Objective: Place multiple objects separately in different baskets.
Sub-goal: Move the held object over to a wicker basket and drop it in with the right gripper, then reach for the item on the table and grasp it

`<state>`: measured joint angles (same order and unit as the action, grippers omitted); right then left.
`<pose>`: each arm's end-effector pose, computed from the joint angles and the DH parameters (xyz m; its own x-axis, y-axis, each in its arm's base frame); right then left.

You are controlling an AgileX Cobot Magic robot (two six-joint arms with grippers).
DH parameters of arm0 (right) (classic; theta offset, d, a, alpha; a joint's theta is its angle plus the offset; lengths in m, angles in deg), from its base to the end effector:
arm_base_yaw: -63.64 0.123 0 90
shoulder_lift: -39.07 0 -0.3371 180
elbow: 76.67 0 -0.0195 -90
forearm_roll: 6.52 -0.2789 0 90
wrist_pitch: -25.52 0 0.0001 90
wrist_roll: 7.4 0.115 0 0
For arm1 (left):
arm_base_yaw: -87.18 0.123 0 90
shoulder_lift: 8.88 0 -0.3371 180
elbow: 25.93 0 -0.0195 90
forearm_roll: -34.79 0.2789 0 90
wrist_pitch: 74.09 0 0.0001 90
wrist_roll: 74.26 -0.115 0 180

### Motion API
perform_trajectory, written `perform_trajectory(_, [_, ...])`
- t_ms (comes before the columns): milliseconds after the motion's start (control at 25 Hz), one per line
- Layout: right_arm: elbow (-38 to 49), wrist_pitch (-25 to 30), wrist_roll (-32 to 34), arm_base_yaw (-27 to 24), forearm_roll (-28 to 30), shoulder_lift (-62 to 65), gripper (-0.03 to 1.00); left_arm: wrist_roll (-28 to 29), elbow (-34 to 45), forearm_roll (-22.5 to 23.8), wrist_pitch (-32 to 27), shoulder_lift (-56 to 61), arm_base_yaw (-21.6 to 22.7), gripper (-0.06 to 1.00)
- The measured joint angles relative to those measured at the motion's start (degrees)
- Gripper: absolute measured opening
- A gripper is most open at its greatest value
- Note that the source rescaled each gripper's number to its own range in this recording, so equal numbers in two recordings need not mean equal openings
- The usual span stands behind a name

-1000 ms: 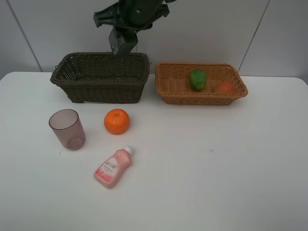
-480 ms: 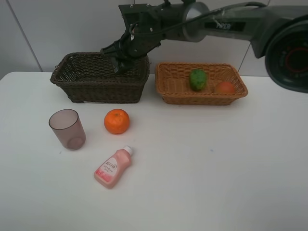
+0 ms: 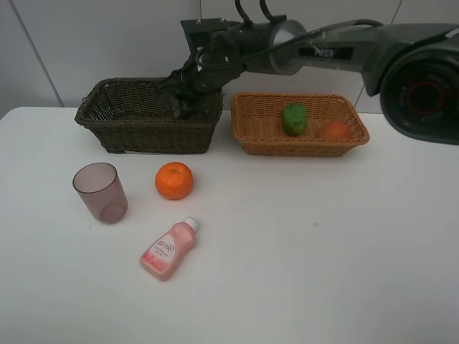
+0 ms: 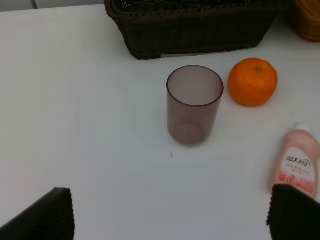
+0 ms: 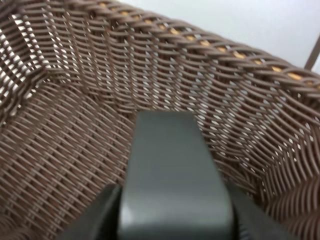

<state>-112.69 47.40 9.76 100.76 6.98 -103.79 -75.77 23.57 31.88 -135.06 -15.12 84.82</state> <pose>0.5094 0.3730 0.1935 -0.5350 -0.3047 -0.7880 -0.5054 0.8628 0.0095 -0.0132 -0.0046 0.2811 -0.4485 0.0202 -0.8936 0.0815 0.9965 -0.0184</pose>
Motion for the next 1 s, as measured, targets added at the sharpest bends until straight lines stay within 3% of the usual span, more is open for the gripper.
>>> perform_trajectory(80, [0.0,-0.6,0.0,0.0,0.0,0.3,0.50,0.0,0.0,0.0,0.0,0.0,0.0,1.00])
perform_trajectory(160, [0.0,-0.5,0.0,0.0,-0.2,0.7,0.71,0.0,0.0,0.0,0.0,0.0,0.0,1.00])
perform_trajectory(280, [0.0,1.4,0.0,0.0,-0.4,1.9,0.85,0.0,0.0,0.0,0.0,0.0,0.0,1.00])
perform_trajectory(640, [2.0,17.6,0.0,0.1,-1.2,11.5,0.88,0.0,0.0,0.0,0.0,0.0,0.0,1.00])
perform_trajectory(1000, [23.8,19.5,0.0,0.1,-3.0,26.9,0.88,0.0,0.0,0.0,0.0,0.0,0.0,1.00])
